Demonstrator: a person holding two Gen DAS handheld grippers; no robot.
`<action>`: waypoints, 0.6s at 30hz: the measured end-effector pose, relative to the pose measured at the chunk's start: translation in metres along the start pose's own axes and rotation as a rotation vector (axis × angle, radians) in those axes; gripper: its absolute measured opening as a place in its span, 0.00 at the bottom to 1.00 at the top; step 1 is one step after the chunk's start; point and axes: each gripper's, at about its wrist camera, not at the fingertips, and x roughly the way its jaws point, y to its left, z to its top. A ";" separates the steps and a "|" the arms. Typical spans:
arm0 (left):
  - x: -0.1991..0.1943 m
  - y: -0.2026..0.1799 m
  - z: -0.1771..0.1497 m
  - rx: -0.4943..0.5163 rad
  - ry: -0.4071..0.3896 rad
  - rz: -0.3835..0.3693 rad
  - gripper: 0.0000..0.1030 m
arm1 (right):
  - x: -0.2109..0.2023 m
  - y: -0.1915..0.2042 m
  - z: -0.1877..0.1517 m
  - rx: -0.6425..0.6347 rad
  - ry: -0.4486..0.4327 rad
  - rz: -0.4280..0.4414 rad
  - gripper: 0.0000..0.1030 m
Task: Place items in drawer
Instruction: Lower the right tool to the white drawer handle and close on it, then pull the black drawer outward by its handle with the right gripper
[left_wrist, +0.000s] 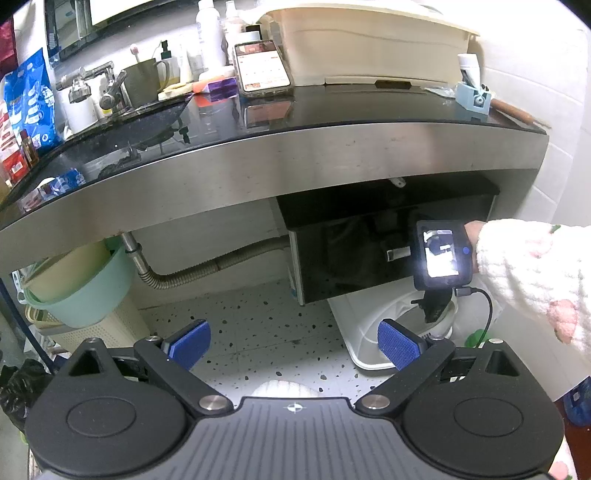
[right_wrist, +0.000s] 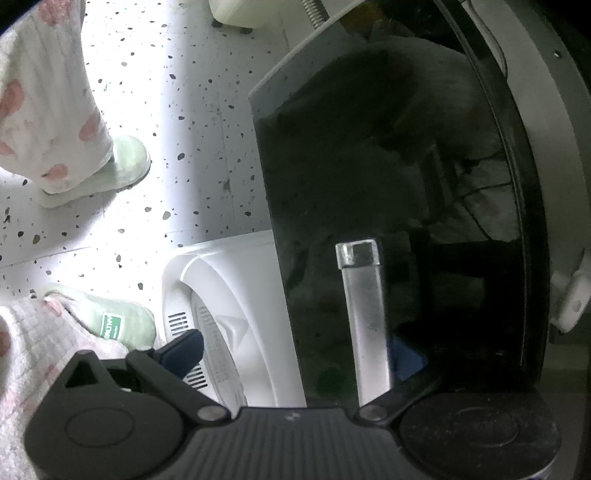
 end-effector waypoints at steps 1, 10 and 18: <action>0.000 0.000 0.000 -0.001 0.000 -0.001 0.95 | 0.000 -0.001 0.000 0.009 -0.001 0.004 1.00; -0.006 -0.002 -0.001 0.003 -0.008 0.001 0.95 | 0.002 0.002 0.002 -0.010 0.028 -0.016 1.00; -0.006 0.002 0.000 -0.008 -0.004 0.002 0.95 | 0.000 0.000 0.002 0.027 0.011 -0.015 1.00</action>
